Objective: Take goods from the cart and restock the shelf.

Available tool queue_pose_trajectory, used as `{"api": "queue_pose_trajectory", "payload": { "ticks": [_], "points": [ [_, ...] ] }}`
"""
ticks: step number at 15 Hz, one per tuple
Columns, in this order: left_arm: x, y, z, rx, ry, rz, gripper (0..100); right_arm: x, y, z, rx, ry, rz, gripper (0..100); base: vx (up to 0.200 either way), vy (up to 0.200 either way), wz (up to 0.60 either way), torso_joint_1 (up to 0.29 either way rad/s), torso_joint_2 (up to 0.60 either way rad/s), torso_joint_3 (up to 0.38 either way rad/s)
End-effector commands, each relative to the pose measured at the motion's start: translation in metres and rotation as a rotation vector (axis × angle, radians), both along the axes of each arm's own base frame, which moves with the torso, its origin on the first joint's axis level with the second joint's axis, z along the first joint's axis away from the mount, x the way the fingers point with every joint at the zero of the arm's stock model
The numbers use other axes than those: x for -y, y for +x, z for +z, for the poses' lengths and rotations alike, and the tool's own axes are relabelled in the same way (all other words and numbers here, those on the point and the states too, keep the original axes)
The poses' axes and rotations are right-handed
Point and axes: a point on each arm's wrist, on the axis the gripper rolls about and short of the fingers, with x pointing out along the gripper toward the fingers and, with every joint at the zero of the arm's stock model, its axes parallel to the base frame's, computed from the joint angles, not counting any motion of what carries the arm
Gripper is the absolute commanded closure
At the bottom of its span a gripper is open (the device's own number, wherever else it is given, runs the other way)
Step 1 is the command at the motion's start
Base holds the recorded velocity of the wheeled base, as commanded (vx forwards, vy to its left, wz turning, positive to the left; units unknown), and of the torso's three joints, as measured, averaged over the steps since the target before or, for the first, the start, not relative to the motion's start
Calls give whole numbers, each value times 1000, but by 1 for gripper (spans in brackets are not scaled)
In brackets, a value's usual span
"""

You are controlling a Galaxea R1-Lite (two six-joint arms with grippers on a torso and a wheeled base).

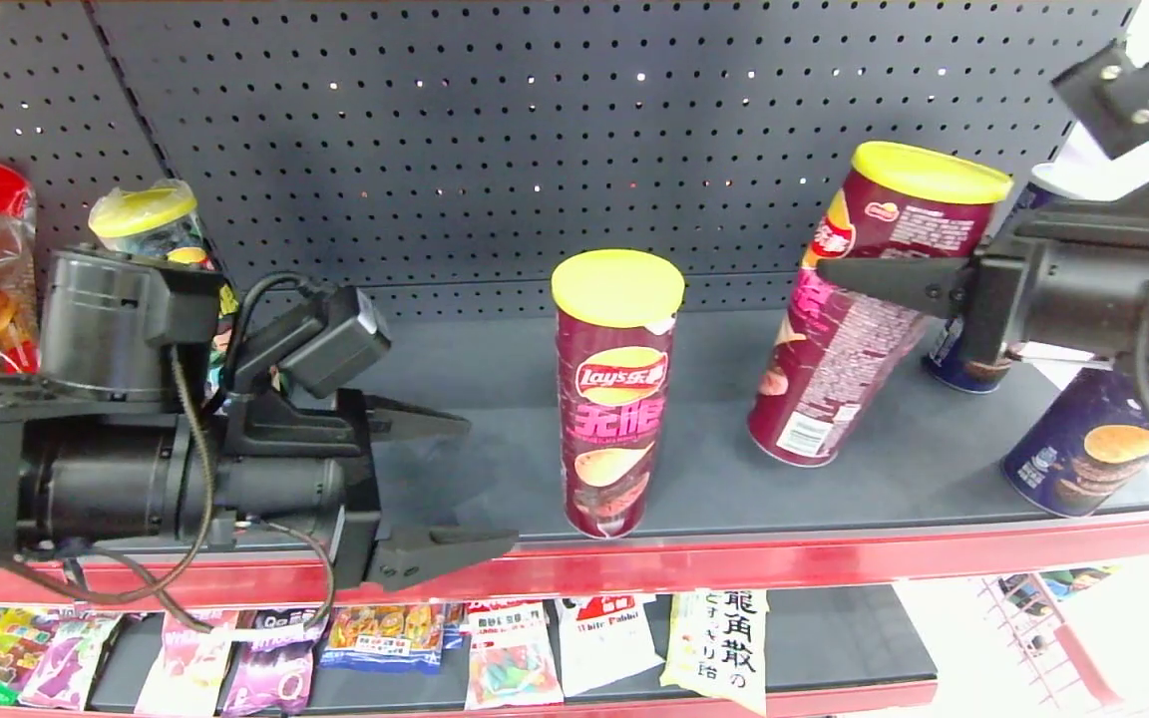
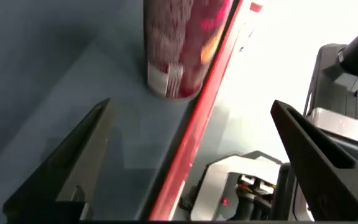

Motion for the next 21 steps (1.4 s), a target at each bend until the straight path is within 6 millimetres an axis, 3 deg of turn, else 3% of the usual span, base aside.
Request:
{"api": "queue_pose_trajectory", "payload": {
  "ticks": [1,7,12,15,21],
  "points": [
    [-21,-23,3,11,-18,46,0,-19,42,-15,-53,-21,32,100,0,0,0,0,0,0],
    [-36,-55,11,-27,-89,132,0,-57,97,-5,5,4,111,100,0,0,0,0,0,0],
    [-38,-59,11,-33,-89,175,0,-87,108,-18,-8,-10,178,100,0,0,0,0,0,0],
    [-39,-58,10,-28,-76,211,0,-91,114,-29,-8,-39,215,100,0,0,0,0,0,0],
    [-39,-58,10,-27,-76,212,0,-100,131,-32,5,-31,222,100,0,0,0,0,0,0]
  ]
}}
